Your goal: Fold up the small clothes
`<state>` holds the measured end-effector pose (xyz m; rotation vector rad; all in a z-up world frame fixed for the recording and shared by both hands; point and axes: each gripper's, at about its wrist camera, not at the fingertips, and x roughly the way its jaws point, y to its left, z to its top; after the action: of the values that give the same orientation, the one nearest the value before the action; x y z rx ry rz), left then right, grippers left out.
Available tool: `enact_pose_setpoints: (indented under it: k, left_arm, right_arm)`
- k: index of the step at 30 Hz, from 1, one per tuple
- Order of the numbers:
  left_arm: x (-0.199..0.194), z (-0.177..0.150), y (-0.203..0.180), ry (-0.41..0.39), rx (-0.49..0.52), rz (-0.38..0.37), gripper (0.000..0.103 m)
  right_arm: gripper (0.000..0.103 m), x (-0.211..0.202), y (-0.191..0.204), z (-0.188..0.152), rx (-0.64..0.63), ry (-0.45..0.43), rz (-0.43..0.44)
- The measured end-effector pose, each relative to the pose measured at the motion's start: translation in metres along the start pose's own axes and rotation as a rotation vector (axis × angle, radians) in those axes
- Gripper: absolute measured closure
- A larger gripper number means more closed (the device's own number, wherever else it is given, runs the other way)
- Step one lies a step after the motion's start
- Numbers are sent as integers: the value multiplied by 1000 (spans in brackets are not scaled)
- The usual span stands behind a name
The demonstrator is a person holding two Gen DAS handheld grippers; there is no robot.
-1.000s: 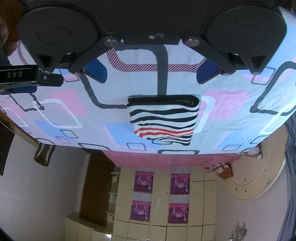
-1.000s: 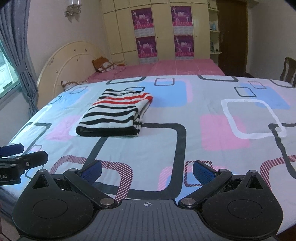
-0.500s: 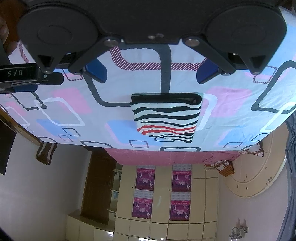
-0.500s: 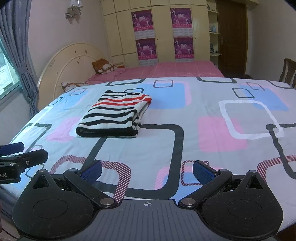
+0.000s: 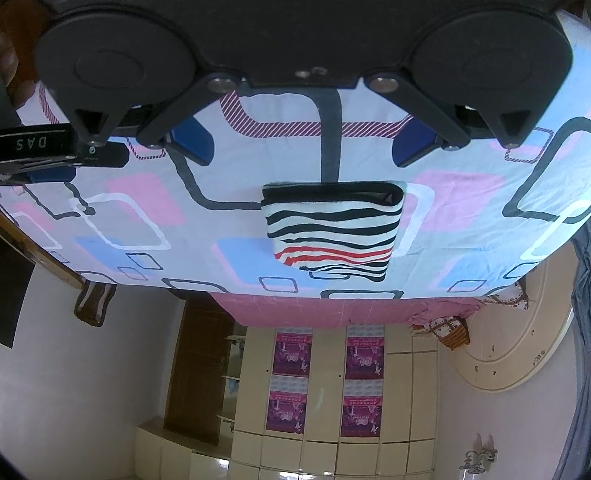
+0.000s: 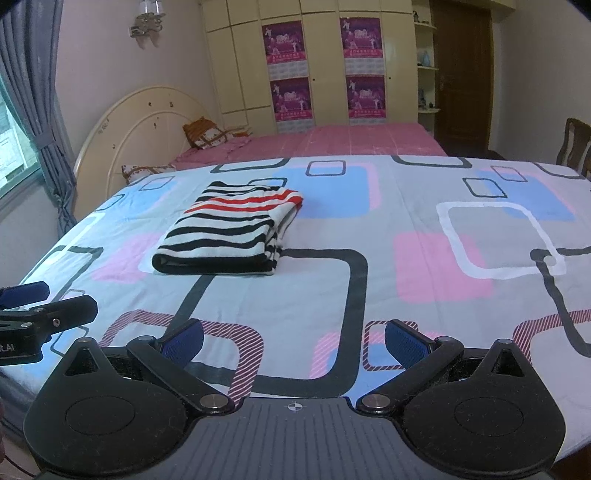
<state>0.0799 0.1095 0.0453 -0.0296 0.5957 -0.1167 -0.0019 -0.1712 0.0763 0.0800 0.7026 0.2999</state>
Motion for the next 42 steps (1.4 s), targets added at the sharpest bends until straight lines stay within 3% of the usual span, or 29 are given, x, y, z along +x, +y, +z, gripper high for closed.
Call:
enact_pose_setpoints:
  k: [42]
  left_arm:
    - [2, 5, -5, -10, 18, -1, 0]
  right_arm:
    - [0, -1, -4, 2, 1, -14, 1]
